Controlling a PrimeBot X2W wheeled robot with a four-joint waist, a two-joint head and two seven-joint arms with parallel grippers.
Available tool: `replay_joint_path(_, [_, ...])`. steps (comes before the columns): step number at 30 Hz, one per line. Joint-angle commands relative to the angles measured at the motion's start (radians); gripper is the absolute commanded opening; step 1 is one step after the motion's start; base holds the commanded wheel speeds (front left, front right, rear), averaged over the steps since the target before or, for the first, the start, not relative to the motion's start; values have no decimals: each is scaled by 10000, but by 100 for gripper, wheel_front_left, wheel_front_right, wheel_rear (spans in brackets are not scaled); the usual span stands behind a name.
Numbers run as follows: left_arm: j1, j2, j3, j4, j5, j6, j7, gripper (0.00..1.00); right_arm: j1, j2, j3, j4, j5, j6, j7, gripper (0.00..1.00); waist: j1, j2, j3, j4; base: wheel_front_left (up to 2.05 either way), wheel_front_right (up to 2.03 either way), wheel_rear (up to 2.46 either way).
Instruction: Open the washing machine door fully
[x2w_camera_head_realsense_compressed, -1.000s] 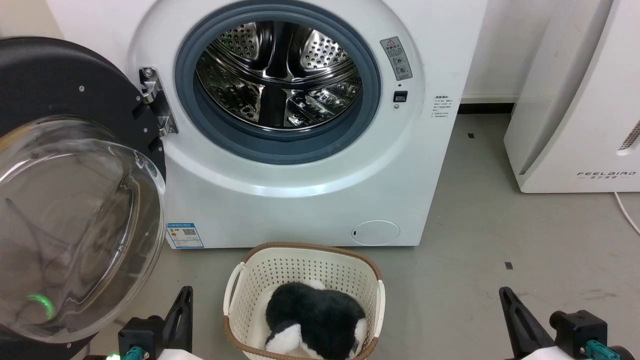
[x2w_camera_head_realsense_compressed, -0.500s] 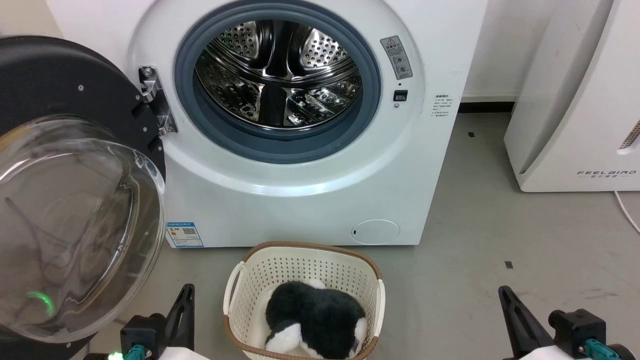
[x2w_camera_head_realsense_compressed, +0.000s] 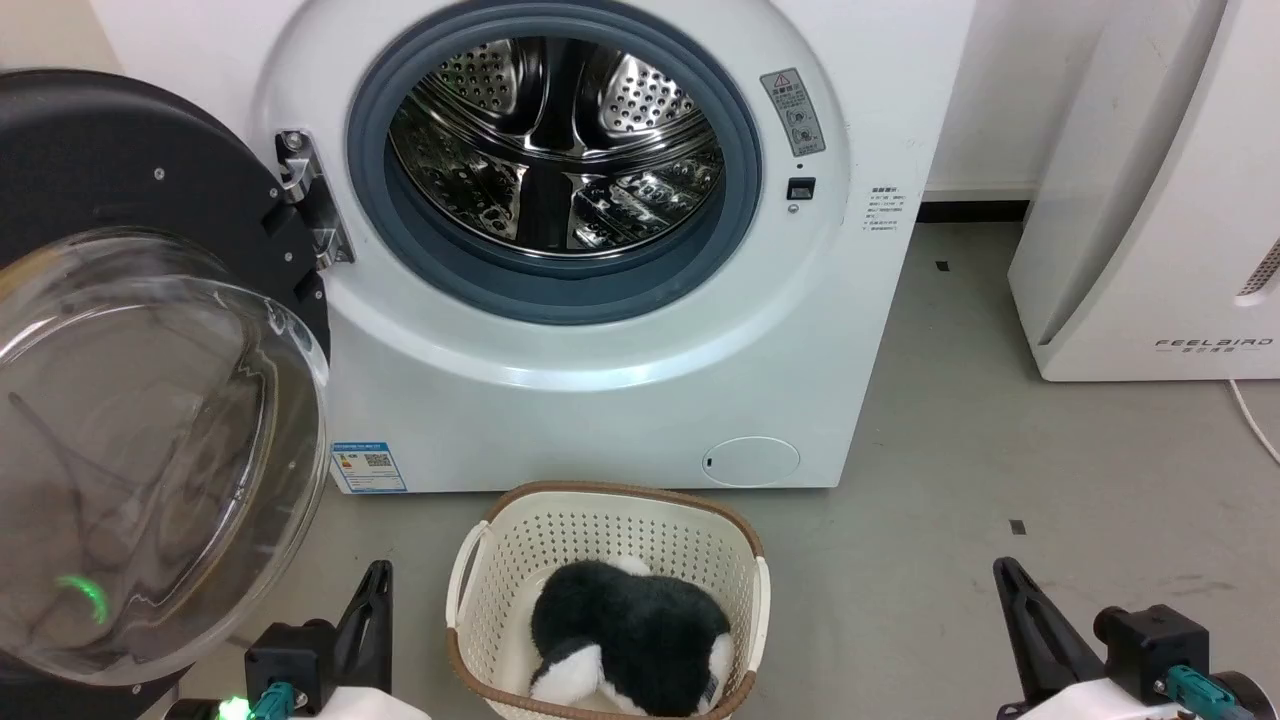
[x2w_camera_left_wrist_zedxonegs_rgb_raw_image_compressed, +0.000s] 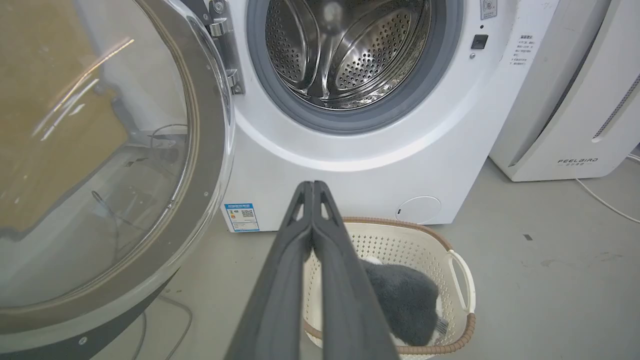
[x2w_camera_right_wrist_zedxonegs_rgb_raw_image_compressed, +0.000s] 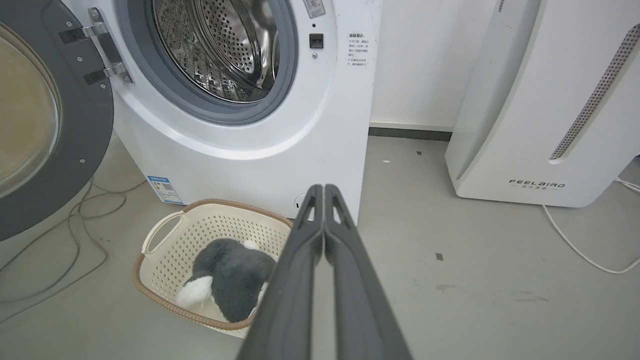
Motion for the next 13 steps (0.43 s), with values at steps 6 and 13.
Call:
replay_joint_path(6, [-268, -112, 124, -106, 201, -105, 114, 0, -254, 10, 26, -2, -134, 3, -10, 0, 0, 0, 15, -1, 0, 0, 0])
replay_joint_path(13, [-311, -214, 218, -166, 340, -168, 189, 0, -330, 11, 32, -2, -184, 3, -11, 0, 0, 0, 30, -3, 0, 0, 0])
